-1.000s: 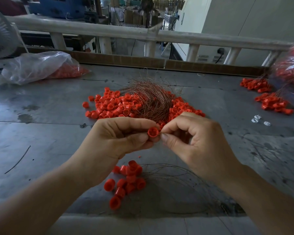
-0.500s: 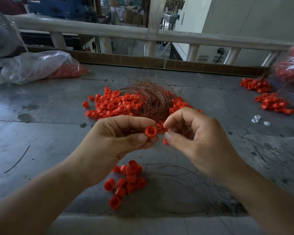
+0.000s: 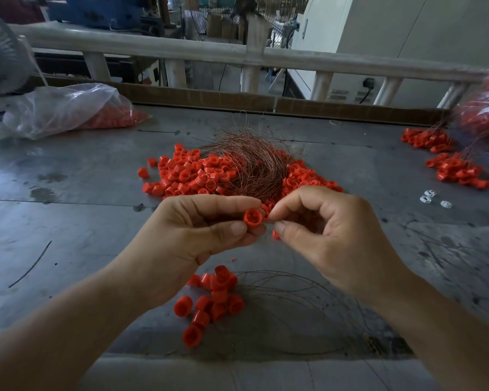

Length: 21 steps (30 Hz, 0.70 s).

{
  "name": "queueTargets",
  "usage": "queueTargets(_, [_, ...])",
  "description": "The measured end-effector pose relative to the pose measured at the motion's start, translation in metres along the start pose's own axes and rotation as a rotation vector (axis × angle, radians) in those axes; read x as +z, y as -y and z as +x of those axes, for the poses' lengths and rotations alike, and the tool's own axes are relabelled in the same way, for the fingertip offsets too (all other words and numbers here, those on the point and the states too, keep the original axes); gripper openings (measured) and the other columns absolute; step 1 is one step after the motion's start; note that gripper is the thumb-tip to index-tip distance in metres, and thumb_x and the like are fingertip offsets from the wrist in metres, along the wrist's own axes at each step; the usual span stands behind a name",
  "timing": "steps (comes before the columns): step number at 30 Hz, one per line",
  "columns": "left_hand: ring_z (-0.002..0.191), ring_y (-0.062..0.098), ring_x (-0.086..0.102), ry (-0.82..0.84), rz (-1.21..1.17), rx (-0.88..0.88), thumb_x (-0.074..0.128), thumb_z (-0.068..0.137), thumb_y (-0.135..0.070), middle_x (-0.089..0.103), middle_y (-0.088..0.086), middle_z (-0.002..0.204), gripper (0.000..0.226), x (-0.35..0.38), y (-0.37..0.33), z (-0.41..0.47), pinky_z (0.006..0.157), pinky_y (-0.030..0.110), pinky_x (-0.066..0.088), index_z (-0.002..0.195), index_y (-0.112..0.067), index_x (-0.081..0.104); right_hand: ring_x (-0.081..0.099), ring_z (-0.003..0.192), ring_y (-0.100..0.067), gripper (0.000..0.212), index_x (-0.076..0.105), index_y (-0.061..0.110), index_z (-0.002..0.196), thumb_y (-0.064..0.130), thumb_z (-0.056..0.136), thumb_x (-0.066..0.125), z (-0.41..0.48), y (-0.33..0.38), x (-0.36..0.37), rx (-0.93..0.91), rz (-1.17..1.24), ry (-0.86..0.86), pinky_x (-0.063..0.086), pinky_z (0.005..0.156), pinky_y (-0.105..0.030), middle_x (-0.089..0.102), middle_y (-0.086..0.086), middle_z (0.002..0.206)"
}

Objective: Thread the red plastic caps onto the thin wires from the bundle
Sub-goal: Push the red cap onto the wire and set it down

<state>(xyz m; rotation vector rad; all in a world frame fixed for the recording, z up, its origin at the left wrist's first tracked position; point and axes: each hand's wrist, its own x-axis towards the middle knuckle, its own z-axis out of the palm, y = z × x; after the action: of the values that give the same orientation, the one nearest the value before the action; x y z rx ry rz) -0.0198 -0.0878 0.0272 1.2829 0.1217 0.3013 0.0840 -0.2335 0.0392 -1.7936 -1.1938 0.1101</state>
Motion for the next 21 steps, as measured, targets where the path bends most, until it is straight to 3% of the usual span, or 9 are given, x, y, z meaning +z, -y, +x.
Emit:
queueTargets(7, [0.074,0.017,0.071,0.001,0.0,-0.008,0.061,0.058,-0.004,0.073,0.009,0.078,0.027,-0.0019,0.001,-0.0002,0.062,0.017,0.054,0.079,-0.012,0.076,0.06,0.065,-0.009,0.019,0.066,0.02,0.075,0.001,0.077,0.067,0.0011,-0.002,0.0004,-0.008,-0.018,-0.004,0.049,0.059,-0.017,0.064,0.005,0.07])
queueTargets(12, [0.073,0.016,0.071,0.008,0.006,0.0,0.06,0.06,-0.002,0.073,0.009,0.078,0.026,-0.0021,0.0008,-0.0001,0.062,0.017,0.054,0.079,-0.012,0.076,0.059,0.064,-0.006,0.02,0.066,0.021,0.074,0.001,0.077,0.067,0.0002,-0.0018,0.0008,-0.022,-0.011,-0.006,0.046,0.057,-0.012,0.064,0.006,0.067])
queueTargets(17, [0.071,0.016,0.07,0.051,-0.065,0.01,0.065,0.055,-0.007,0.073,0.01,0.076,0.025,-0.0038,-0.001,-0.0012,0.061,0.018,0.054,0.078,-0.01,0.076,0.053,0.054,-0.004,0.015,0.058,0.022,0.071,0.01,0.071,0.066,0.0033,-0.0002,0.0002,0.095,0.267,0.026,0.045,0.051,-0.017,0.059,0.006,0.061])
queueTargets(21, [0.068,0.014,0.07,0.11,-0.103,-0.001,0.064,0.058,-0.005,0.072,0.009,0.073,0.023,-0.0023,-0.0008,-0.0014,0.059,0.017,0.054,0.077,-0.009,0.075,0.052,0.052,-0.007,0.026,0.053,0.016,0.069,-0.004,0.073,0.069,0.0018,0.0013,-0.0006,0.2,0.395,0.11,0.044,0.047,-0.019,0.055,0.004,0.059])
